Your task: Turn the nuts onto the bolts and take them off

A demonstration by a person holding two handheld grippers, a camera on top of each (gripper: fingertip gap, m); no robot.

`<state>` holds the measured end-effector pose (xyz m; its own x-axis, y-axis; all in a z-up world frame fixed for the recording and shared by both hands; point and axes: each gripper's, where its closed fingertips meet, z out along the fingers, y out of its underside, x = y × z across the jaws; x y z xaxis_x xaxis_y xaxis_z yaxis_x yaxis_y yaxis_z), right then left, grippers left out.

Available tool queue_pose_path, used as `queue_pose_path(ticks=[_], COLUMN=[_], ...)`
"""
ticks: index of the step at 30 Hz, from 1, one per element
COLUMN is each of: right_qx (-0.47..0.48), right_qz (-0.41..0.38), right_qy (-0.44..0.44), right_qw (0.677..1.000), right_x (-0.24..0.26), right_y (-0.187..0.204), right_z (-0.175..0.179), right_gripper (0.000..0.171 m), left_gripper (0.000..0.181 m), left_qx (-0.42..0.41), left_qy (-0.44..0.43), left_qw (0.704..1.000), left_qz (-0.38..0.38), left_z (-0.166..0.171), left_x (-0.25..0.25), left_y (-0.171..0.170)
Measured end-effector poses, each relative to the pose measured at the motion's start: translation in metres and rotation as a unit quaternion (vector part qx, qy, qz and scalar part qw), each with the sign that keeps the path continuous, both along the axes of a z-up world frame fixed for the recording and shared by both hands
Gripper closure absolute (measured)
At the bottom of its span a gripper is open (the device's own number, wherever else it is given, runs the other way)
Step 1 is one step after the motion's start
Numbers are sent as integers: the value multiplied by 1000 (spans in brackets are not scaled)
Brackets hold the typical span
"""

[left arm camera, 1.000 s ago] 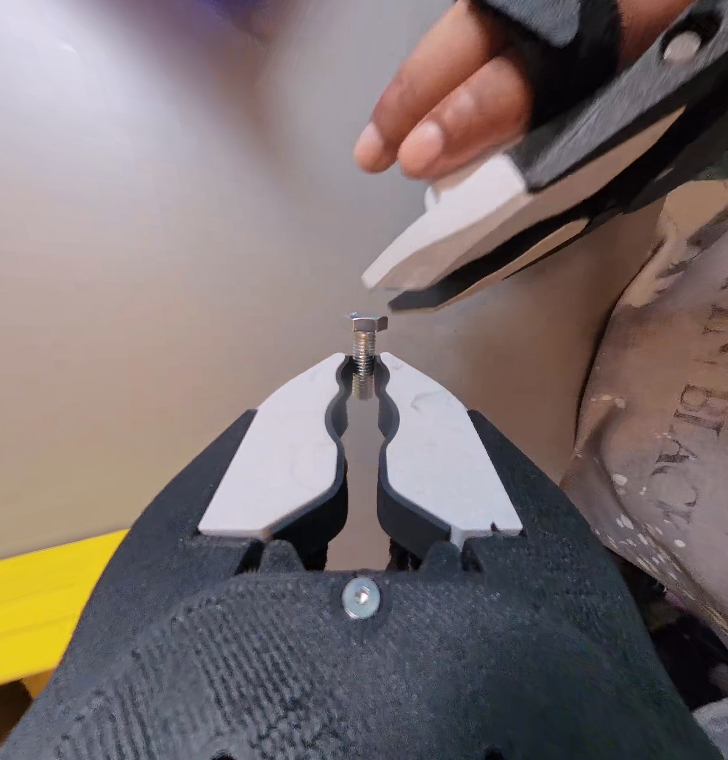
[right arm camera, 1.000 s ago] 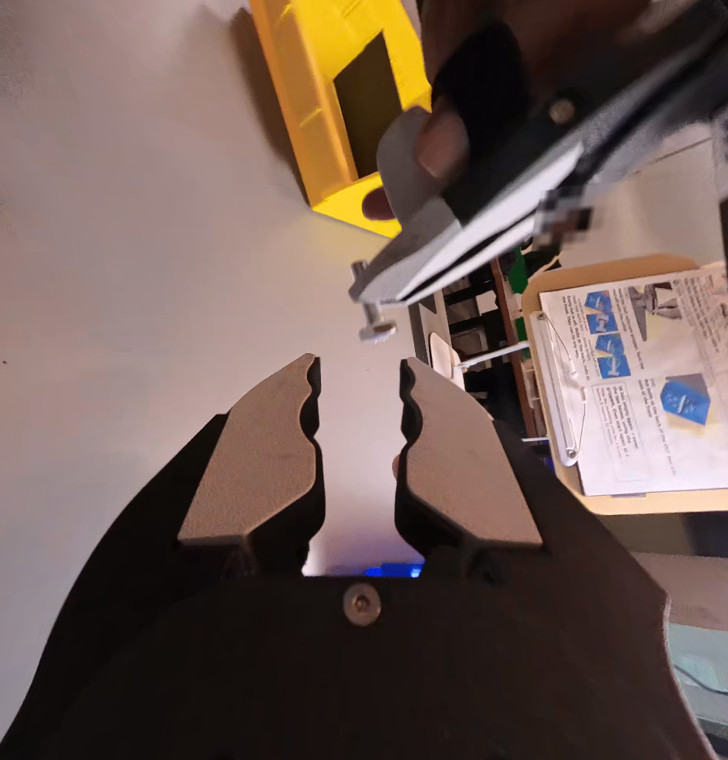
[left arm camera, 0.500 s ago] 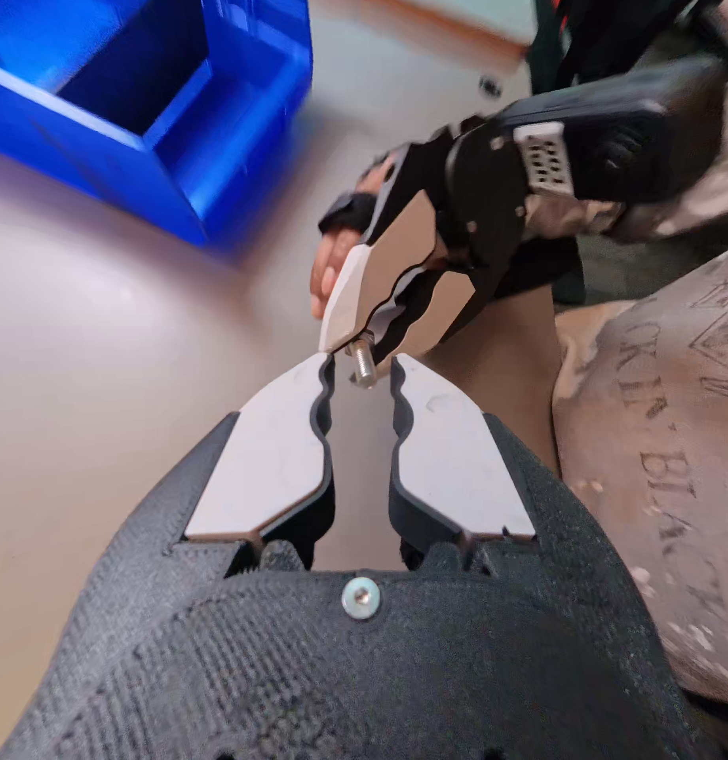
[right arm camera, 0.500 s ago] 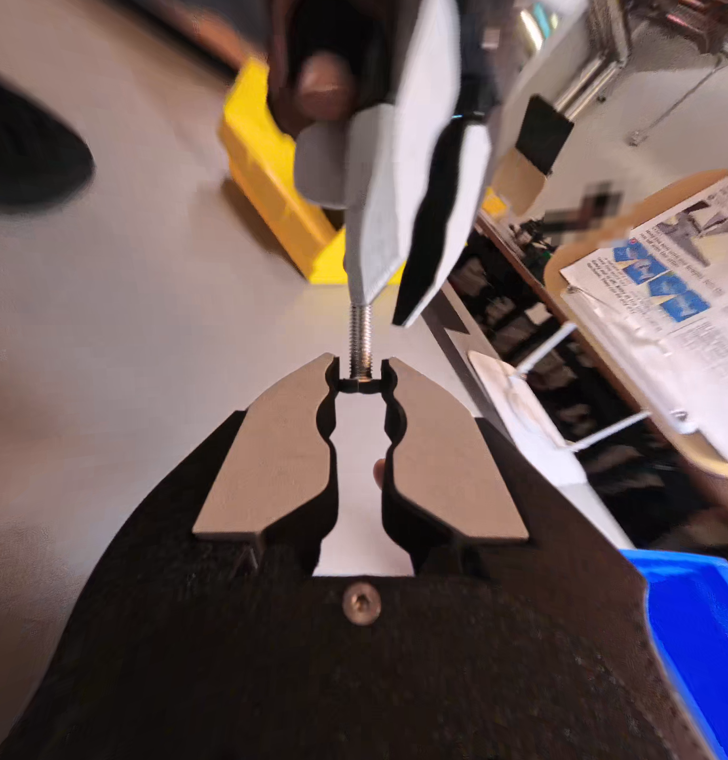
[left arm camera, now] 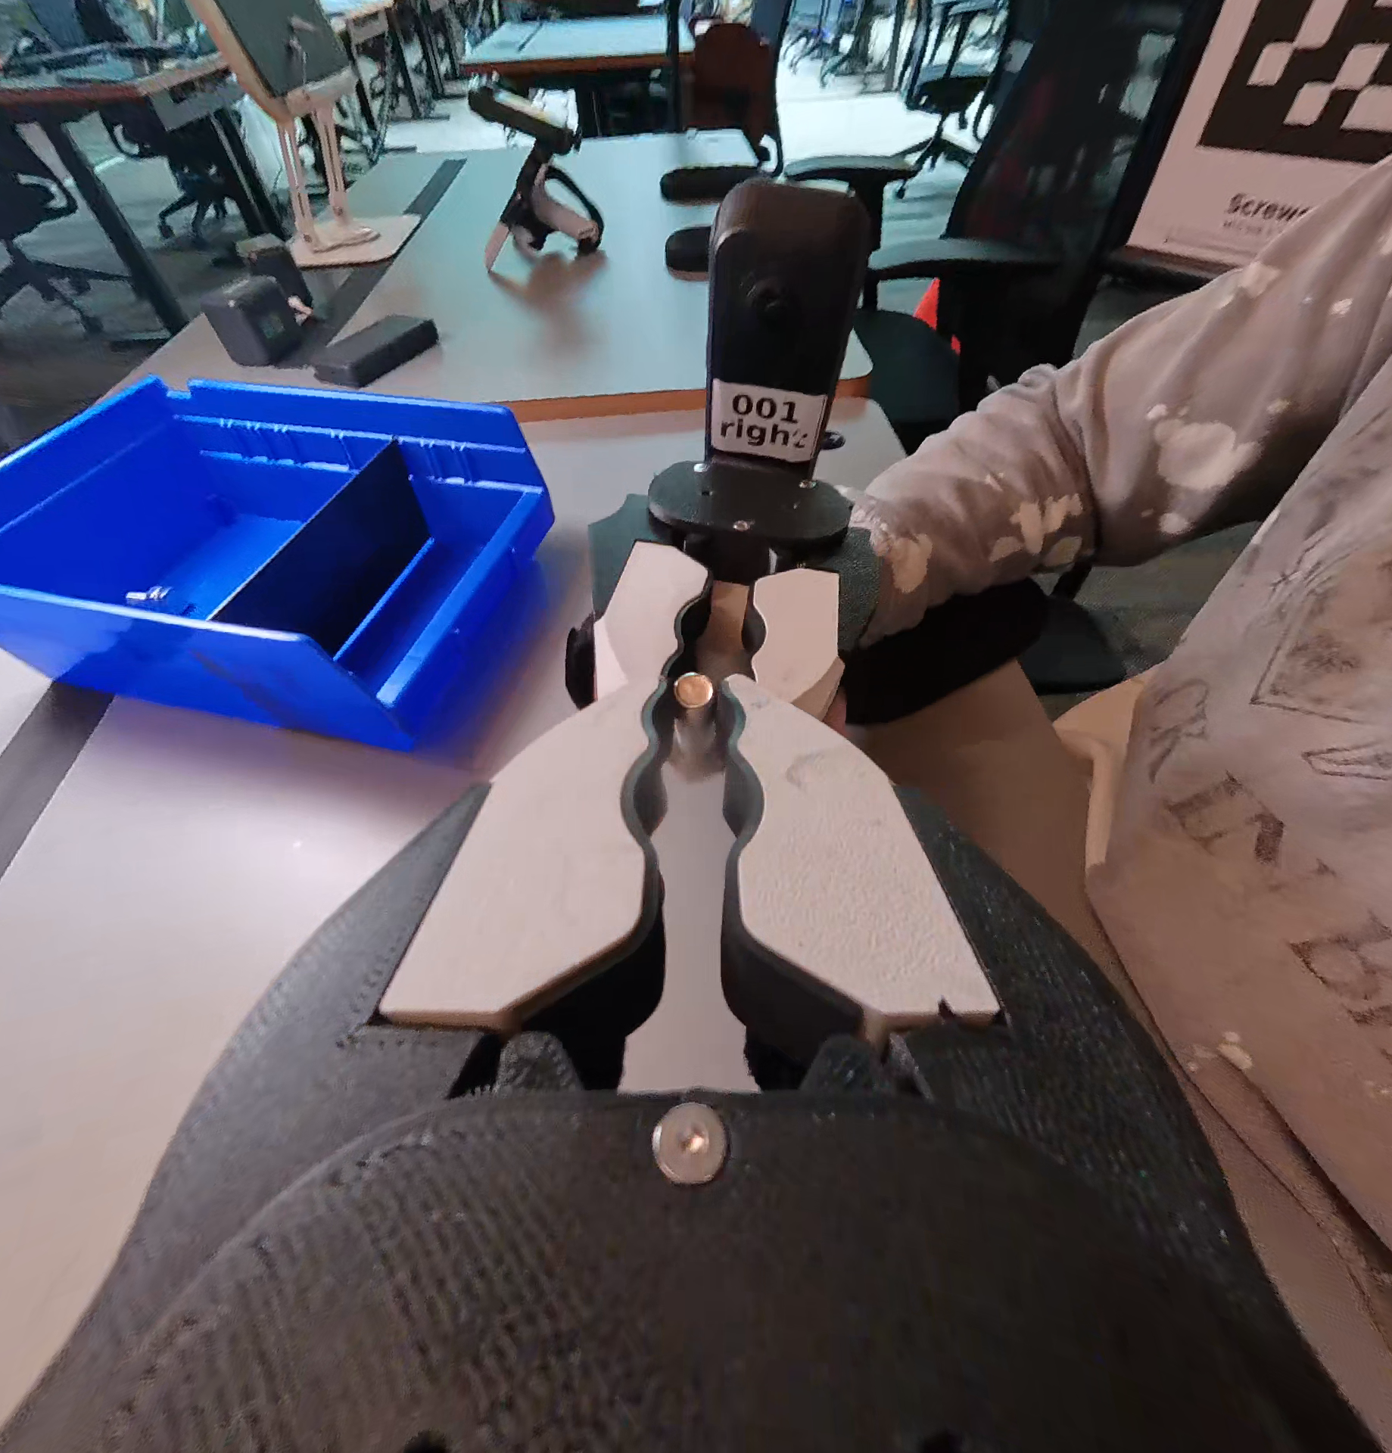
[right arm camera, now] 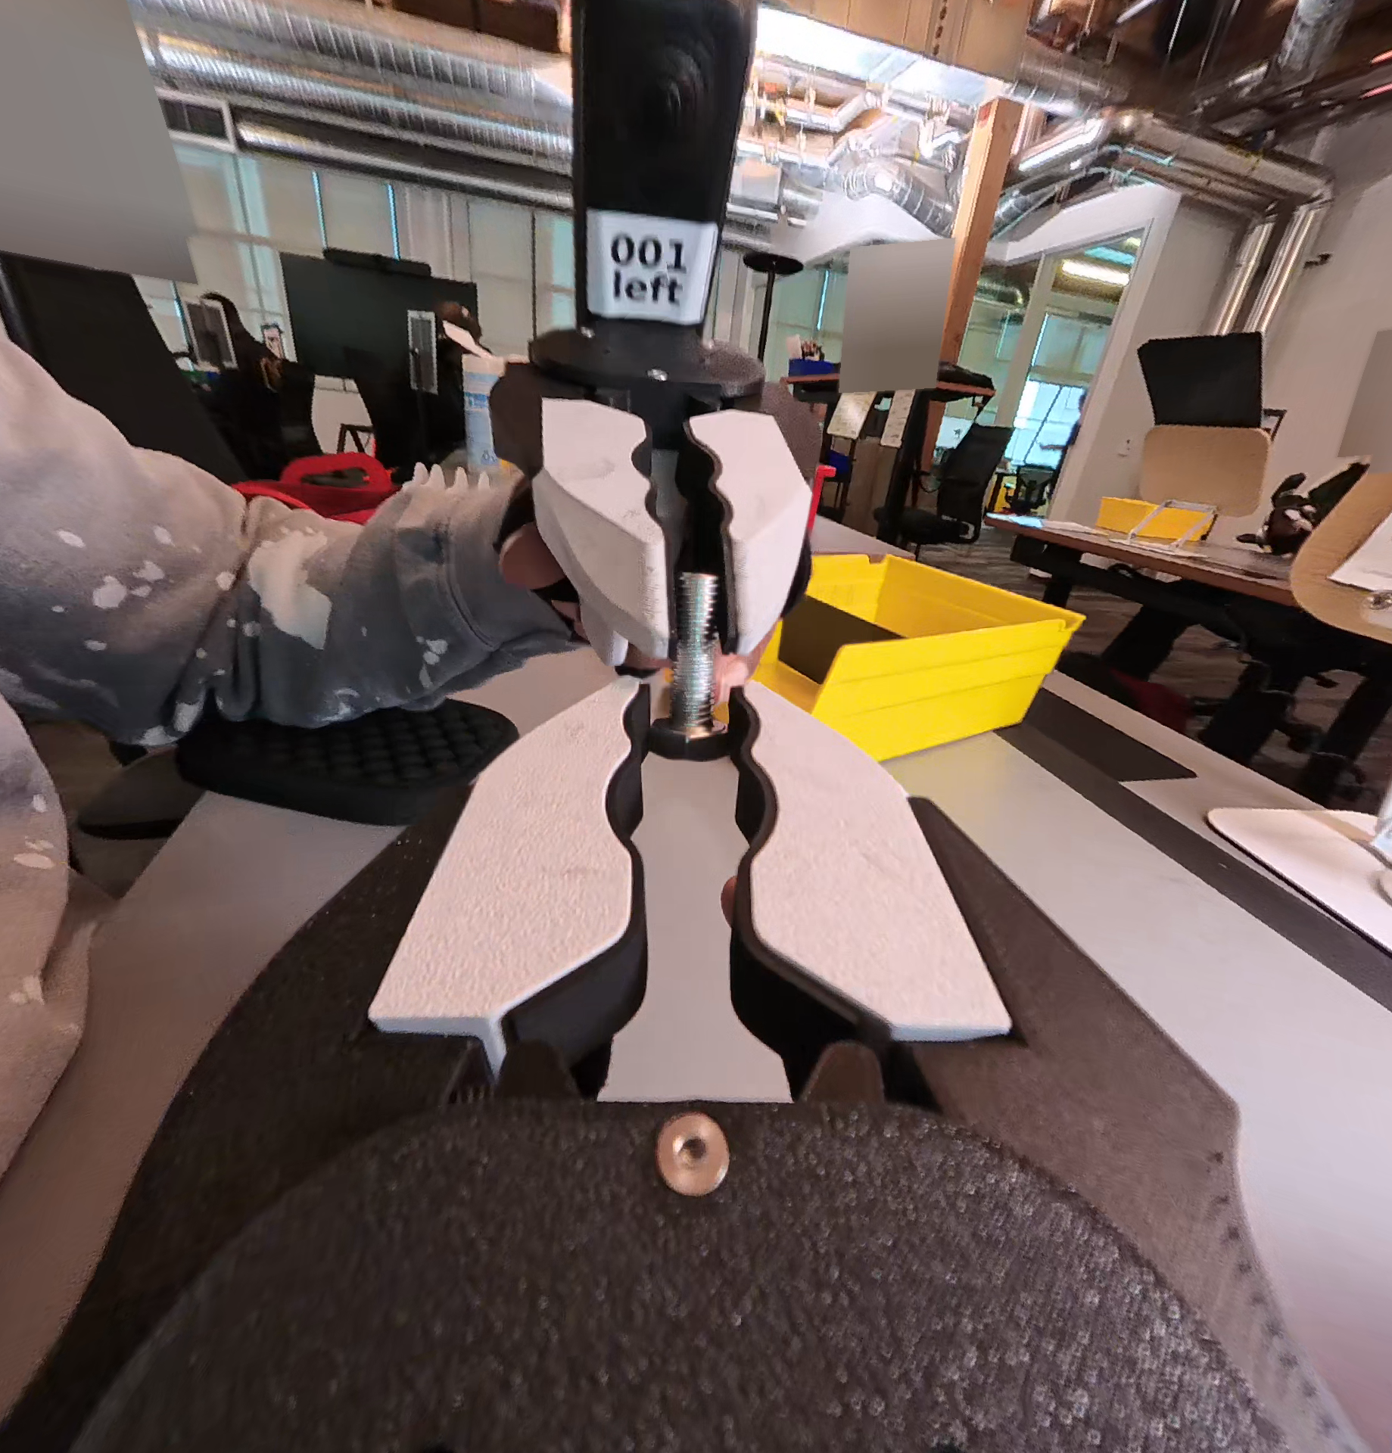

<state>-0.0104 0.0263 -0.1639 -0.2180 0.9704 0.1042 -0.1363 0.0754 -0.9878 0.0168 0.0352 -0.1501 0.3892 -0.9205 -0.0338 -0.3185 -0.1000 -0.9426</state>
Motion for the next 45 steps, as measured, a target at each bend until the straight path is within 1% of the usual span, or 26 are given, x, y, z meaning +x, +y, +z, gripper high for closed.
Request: queue_pose_path(ticks=[3, 6, 9, 13, 17, 31, 35, 37, 39, 40, 42, 44, 45], right_qx=[-6, -2, -13, -14, -7, -16, -10, -10, -22, -28, -30, -32, -34], right_qz=[-7, -19, -22, -20, -26, -21, -19, -24, -27, -29, -36, -47, -51], right_qy=[-33, -70, -79, -81, -85, -90, -84, -76, -67, -63, -56, -52, -52], right_qw=[999, 997, 997, 996, 996, 996, 996, 997, 997, 997, 997, 997, 997], right_x=[-4, -7, -9, -11, -11, -11, -10, -9, -6, -3, 2, 7, 9], right_y=[6, 11, 12, 11, 11, 11, 10, 12, 17, 19, 26, 33, 37], right_z=[-9, -23, -27, -27, -28, -30, -28, -25, -22, -19, -14, -11, -10], right_gripper=[152, 145, 144, 146, 152, 152, 153, 153, 153, 153, 153, 153, 153], left_gripper=[171, 171, 171, 171, 171, 171, 171, 164, 161, 159, 158, 157, 156], left_qx=[-8, -14, -20, -31, -36, -21, -20, -5, 14, 25, 48, 45, 28], left_qy=[19, 10, 13, 21, 21, 31, 14, -18, -45, -54, -64, -52, -39], left_qw=[999, 999, 999, 999, 999, 999, 999, 999, 995, 991, 974, 948, 934], left_qz=[25, 37, 39, 37, 33, 37, 36, 46, 87, 121, 212, 311, 354], left_z=[-6, -4, -7, -14, -16, -17, -13, 3, 27, 39, 62, 66, 59], left_x=[-4, -9, -11, -10, -8, -5, -5, -13, -39, -59, -114, -176, -205], left_y=[5, 9, 10, 11, 10, 10, 8, 10, 15, 20, 30, 41, 45])
